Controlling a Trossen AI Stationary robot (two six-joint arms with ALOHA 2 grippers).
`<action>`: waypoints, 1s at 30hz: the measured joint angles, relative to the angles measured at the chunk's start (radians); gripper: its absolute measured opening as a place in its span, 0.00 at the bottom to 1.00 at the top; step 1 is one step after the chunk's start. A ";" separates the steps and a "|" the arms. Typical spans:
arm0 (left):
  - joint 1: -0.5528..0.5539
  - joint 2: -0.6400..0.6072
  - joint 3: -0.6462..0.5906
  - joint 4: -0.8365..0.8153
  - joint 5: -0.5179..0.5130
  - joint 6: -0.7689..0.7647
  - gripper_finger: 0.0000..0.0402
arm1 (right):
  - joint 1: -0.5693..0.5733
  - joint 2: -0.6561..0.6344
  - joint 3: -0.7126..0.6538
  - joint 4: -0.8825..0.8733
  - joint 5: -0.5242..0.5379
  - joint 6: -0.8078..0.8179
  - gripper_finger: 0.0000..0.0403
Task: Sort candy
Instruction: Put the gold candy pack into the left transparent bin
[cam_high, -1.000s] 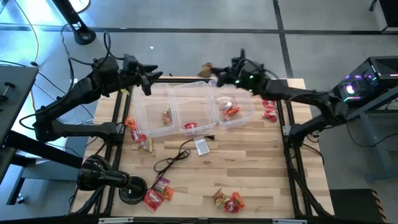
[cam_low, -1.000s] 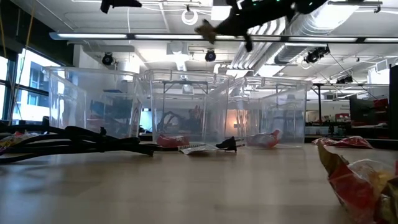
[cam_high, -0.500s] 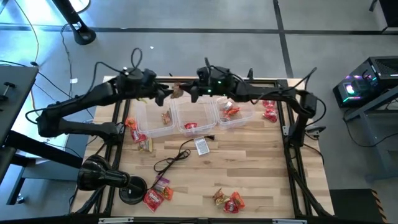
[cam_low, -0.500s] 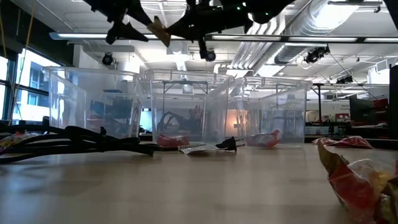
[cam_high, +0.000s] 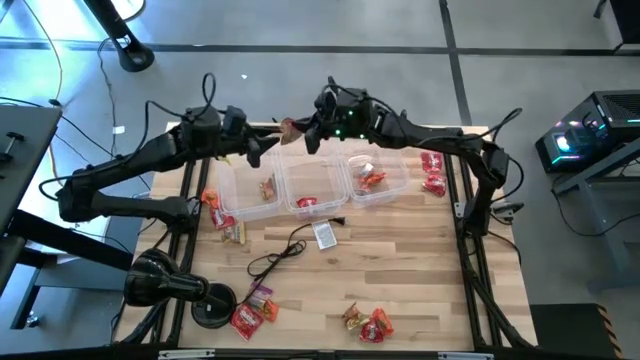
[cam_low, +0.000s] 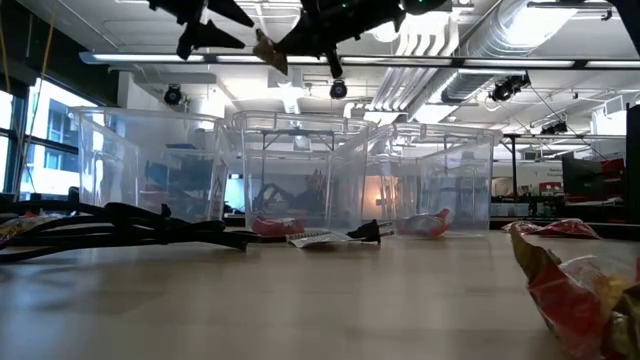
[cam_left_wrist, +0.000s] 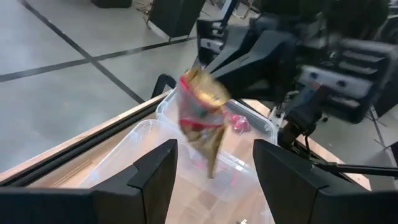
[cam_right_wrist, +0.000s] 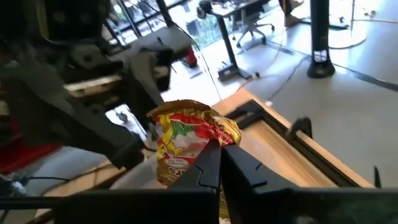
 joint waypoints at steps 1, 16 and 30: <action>0.000 0.002 0.000 0.001 0.000 -0.006 0.51 | 0.001 0.000 0.000 0.008 -0.004 0.000 0.00; -0.014 0.122 0.000 0.107 -0.044 -0.012 0.44 | 0.036 0.004 -0.001 0.026 -0.017 0.008 0.00; 0.024 0.036 0.000 -0.092 -0.209 0.045 0.01 | -0.030 -0.049 -0.003 -0.022 0.013 0.028 0.26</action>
